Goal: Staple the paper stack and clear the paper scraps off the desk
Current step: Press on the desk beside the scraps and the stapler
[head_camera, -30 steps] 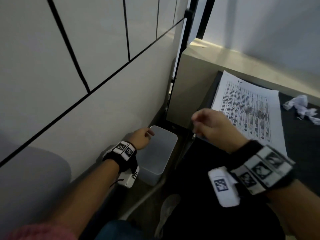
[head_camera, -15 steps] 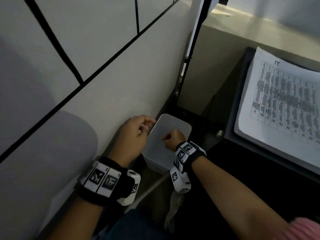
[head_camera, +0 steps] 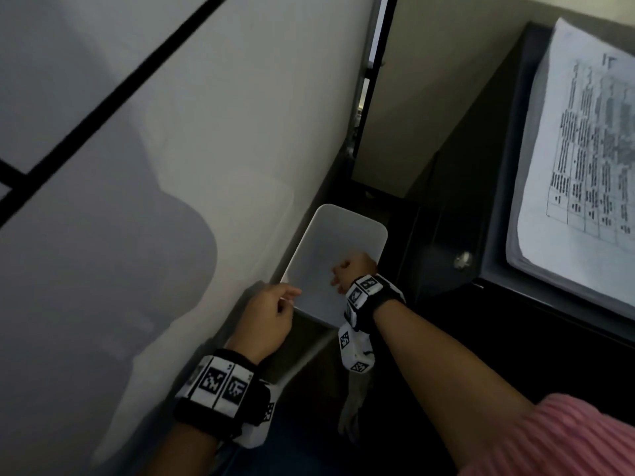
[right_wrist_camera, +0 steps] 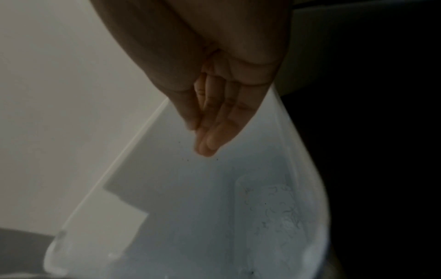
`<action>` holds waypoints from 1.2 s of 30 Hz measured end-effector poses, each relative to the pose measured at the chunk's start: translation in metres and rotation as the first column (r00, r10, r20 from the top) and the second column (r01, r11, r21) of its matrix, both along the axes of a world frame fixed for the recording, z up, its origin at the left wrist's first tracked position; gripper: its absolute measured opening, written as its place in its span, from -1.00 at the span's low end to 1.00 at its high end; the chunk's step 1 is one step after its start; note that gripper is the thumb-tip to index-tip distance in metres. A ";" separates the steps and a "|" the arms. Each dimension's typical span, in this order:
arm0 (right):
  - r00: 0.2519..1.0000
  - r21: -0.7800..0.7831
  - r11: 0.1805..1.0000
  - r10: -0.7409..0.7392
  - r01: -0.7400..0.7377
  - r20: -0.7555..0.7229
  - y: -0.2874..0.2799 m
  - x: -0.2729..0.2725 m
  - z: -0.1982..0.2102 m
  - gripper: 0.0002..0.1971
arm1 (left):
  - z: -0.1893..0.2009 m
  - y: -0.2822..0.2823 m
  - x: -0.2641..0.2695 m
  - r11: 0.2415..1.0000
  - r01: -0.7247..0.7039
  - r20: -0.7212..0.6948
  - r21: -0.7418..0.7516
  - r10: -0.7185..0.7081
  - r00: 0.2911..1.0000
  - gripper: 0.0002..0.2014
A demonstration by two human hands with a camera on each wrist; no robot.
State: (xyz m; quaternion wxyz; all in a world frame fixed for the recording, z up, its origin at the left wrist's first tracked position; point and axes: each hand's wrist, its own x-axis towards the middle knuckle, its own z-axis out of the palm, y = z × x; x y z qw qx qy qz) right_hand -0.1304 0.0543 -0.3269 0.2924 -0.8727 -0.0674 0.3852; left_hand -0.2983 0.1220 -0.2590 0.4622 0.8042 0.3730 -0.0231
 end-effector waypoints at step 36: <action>0.790 -0.033 0.998 -0.029 0.062 0.612 -0.403 0.064 0.290 -0.55 | 0.247 -0.239 0.170 0.437 0.660 0.048 0.610 -0.852 0.521 -0.66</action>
